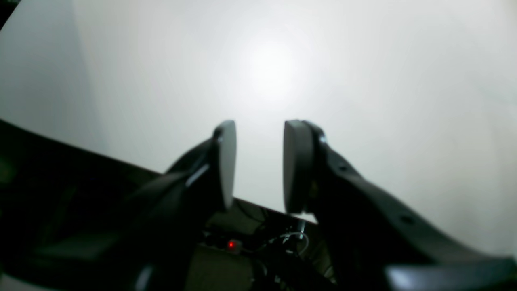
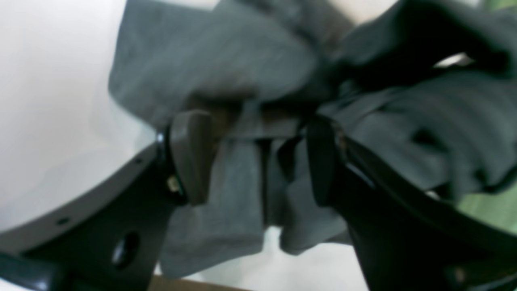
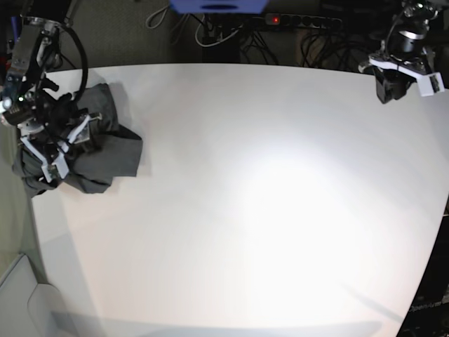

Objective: Layout the t-shirt on the table in an organized manner, then fold the t-shirt properly
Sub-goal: 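Regrasp the t-shirt fabric with the right gripper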

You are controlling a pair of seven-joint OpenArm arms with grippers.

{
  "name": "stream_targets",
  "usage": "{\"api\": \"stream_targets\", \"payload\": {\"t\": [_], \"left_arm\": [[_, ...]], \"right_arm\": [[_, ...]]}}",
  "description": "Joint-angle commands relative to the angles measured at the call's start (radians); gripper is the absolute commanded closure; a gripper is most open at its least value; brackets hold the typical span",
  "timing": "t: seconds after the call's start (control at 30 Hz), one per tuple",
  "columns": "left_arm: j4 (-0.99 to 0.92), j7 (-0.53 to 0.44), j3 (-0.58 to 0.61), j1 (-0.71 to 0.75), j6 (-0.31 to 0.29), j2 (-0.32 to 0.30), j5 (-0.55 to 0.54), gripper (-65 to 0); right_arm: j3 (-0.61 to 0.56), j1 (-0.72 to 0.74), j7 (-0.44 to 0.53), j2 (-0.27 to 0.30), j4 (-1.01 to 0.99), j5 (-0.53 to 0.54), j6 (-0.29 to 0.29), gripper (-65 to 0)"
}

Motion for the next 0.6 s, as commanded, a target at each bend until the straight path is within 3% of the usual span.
{"api": "stream_targets", "payload": {"t": [0.0,0.23,0.57], "left_arm": [[0.013,-0.022,-0.006,0.006,-0.002,-0.008,-0.004,-19.5],[0.013,-0.022,-0.006,0.006,-0.002,-0.008,-0.004,-19.4],[0.012,-0.022,-0.007,0.004,-0.002,-0.008,-0.004,-19.3]], "right_arm": [[-0.002,0.014,0.021,0.013,0.013,0.010,-0.003,-37.5],[-0.004,0.064,0.023,0.000,-0.146,0.010,-0.003,-37.6],[-0.057,0.076,0.053,-0.002,-0.183,0.010,-0.003,-37.6]]}}
